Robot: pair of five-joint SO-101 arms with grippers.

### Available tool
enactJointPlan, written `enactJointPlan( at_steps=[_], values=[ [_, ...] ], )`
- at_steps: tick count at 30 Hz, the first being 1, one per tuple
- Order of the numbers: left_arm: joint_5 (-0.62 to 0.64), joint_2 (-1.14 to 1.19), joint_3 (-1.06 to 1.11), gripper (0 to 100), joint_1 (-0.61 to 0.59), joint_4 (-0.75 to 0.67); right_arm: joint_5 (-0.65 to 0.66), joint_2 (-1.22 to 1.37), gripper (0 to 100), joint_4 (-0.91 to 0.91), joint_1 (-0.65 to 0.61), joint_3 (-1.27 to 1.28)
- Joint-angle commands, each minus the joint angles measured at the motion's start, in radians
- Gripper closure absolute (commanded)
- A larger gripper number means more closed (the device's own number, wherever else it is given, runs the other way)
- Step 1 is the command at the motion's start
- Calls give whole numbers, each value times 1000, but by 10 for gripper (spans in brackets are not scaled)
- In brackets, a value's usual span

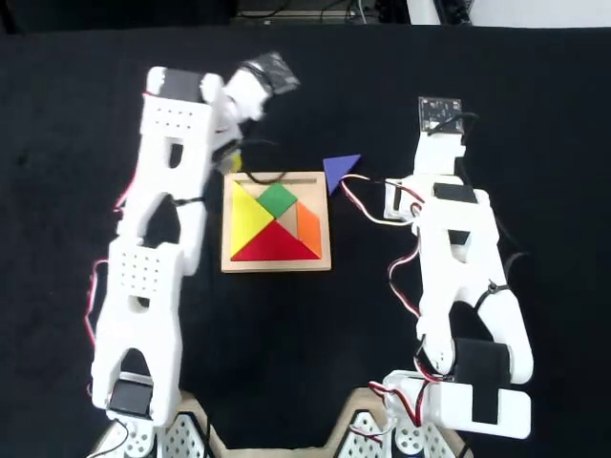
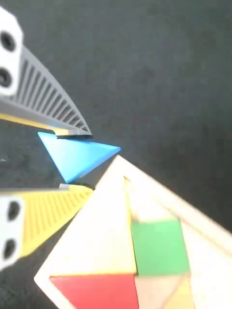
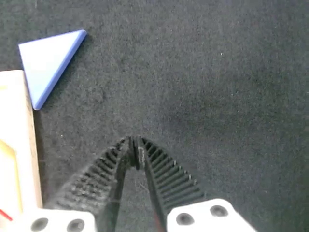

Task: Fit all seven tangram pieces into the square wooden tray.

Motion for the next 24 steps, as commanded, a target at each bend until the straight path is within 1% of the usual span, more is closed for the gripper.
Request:
enactJointPlan(
  at_steps=[1, 7, 11, 24],
  values=[
    [-43, 20, -33, 834, 68, 6, 3, -12, 987, -14, 15, -10],
    [-101, 91, -35, 834, 101, 3, 3, -12, 987, -14, 15, -10],
    [-101, 117, -35, 834, 107, -49, 3, -12, 987, -14, 15, -10],
    [-101, 124, -25, 829, 111, -66, 3, -10, 987, -17, 12, -10]
  ],
)
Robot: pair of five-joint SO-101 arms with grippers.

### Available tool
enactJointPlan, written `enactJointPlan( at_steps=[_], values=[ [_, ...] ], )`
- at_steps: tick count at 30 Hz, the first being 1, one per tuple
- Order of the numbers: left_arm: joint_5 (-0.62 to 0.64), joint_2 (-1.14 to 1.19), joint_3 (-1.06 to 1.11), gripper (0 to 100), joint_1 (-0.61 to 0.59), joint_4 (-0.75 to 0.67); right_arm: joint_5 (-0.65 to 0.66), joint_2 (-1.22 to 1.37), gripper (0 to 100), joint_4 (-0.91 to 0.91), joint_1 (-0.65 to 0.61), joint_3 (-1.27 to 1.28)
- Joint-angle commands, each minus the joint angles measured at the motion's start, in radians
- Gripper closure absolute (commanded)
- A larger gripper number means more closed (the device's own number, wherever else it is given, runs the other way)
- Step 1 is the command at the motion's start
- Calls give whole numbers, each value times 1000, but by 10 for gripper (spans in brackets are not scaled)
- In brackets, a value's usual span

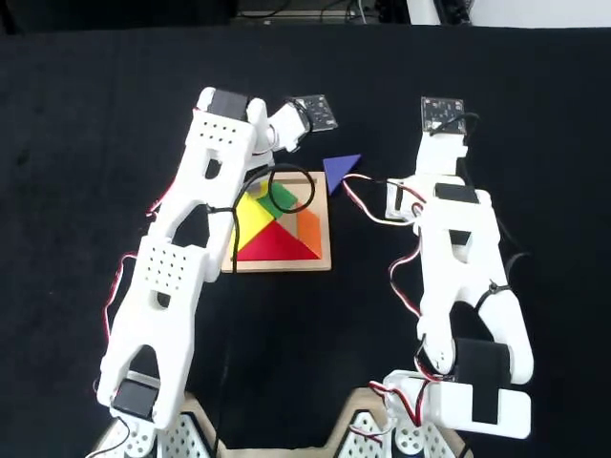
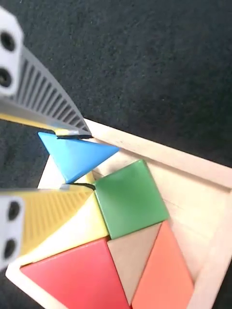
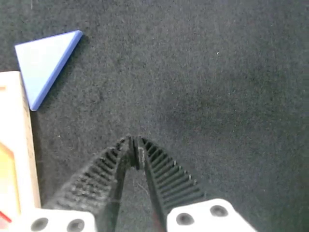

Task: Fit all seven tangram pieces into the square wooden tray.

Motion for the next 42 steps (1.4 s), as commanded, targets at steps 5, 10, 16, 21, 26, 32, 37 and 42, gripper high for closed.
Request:
enactJointPlan(
  at_steps=[5, 10, 16, 21, 26, 32, 37, 42],
  values=[
    [-8, -12, -25, 828, 5, -14, 3, -10, 987, -15, 9, -10],
    [-6, -12, -24, 745, 5, -14, 3, -10, 987, -15, 8, -10],
    [-9, -12, -30, 684, 4, -14, 3, -10, 987, -15, 8, -10],
    [-3, -25, -45, 697, -10, 38, 3, -12, 987, -15, 9, -10],
    [80, -124, -77, 697, -36, 71, 3, -13, 987, -17, 9, -12],
    [209, -405, 12, 697, -18, 71, 3, -13, 987, -17, 11, -12],
    [391, -707, 117, 697, -62, 68, 3, -15, 986, 2, 12, -38],
    [540, -907, 249, 697, -202, 66, 149, -7, 977, 215, 3, -229]
  ],
)
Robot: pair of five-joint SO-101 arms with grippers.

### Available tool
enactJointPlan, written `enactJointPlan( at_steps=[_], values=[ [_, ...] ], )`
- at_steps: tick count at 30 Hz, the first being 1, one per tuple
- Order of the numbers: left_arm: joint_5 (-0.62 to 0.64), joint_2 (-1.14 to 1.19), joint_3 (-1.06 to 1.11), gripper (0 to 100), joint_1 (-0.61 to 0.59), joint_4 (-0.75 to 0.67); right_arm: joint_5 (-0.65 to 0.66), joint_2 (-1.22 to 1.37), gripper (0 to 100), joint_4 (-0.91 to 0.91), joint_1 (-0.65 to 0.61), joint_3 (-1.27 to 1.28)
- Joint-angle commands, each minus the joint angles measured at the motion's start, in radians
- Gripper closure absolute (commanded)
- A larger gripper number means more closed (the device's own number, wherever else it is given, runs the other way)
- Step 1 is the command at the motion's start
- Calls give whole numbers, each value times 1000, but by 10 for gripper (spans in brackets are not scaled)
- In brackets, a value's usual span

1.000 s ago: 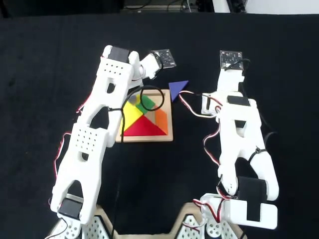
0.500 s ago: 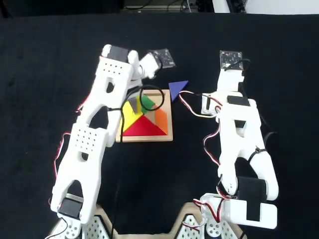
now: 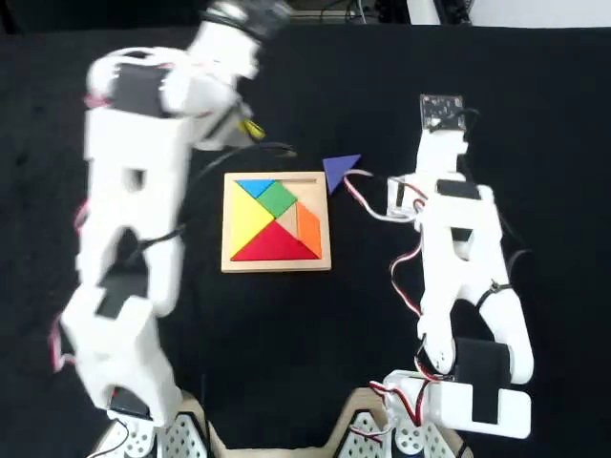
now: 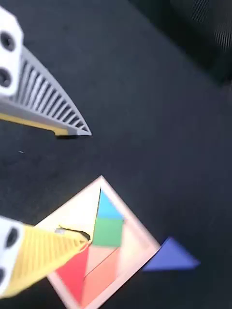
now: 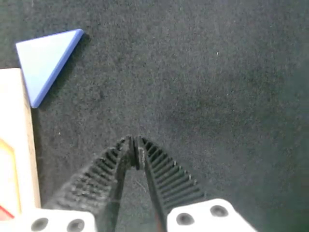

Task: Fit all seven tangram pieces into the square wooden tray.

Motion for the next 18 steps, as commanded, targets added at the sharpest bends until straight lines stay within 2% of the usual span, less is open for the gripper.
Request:
enactJointPlan(
  at_steps=[1, 6, 10, 13, 18],
  values=[
    [155, -207, 127, 697, -139, 0, 89, -5, 977, 152, -6, -188],
    [278, -307, 401, 697, -252, -6, 124, 59, 977, 296, -71, -423],
    [359, -400, 708, 697, -286, -127, 124, 225, 980, 339, -123, -636],
    [431, -500, 954, 697, -326, -319, 138, 390, 980, 319, -137, -791],
    [614, -635, 1412, 697, -349, -720, 244, 656, 981, 313, -150, -1018]
  ],
)
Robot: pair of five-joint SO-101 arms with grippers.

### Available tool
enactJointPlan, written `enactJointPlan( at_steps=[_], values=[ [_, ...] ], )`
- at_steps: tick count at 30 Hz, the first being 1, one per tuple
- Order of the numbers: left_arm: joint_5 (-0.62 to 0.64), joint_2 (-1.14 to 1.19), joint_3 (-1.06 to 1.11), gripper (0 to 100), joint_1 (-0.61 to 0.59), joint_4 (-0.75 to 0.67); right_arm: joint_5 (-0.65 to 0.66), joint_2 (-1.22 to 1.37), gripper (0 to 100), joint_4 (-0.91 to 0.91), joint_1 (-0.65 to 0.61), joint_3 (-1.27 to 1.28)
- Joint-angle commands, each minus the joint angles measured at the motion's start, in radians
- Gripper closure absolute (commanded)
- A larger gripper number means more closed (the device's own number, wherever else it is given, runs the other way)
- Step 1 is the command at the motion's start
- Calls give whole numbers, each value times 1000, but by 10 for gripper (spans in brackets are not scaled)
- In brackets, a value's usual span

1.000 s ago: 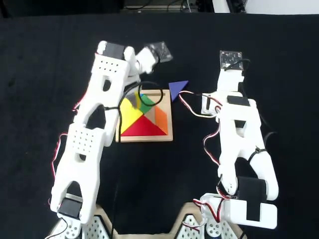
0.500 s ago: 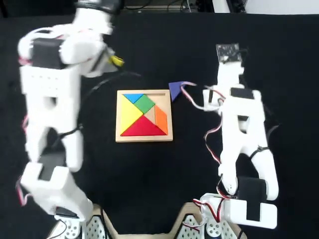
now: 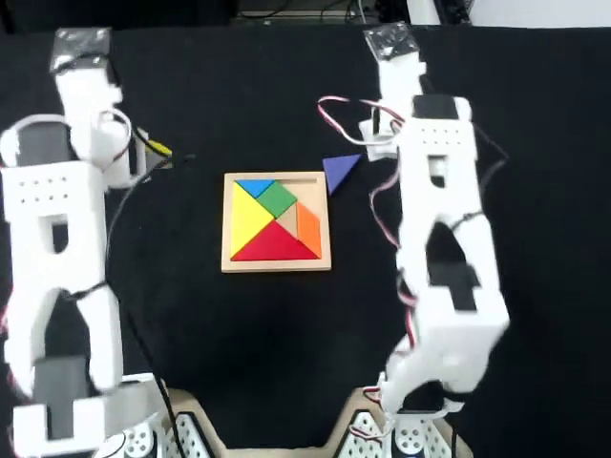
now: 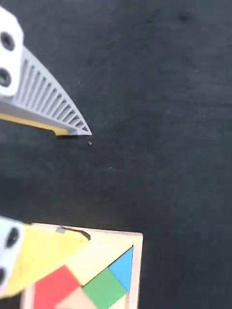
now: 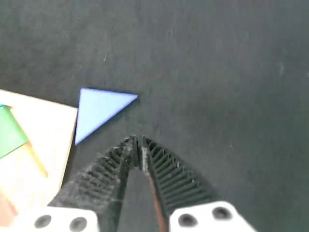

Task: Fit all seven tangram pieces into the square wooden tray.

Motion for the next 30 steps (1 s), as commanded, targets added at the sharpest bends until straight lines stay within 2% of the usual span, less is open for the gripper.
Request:
enactJointPlan(
  at_steps=[1, 7, 9, 12, 14, 22, 30],
  values=[
    [176, -132, 427, 697, -18, -399, 51, 140, 981, -6, -37, -193],
    [272, -133, 745, 697, -28, -829, 112, 286, 982, 120, -101, -400],
    [258, -115, 822, 697, -22, -962, 126, 312, 982, 144, -126, -438],
    [146, -80, 894, 697, -2, -1106, 126, 358, 988, 144, -130, -470],
    [118, -72, 906, 698, 5, -1134, 126, 387, 988, 130, -123, -499],
    [141, -61, 894, 698, 7, -1131, 146, 535, 988, 77, -106, -593],
    [138, -60, 894, 698, 8, -1134, 295, 605, 988, 342, -40, -734]
  ],
)
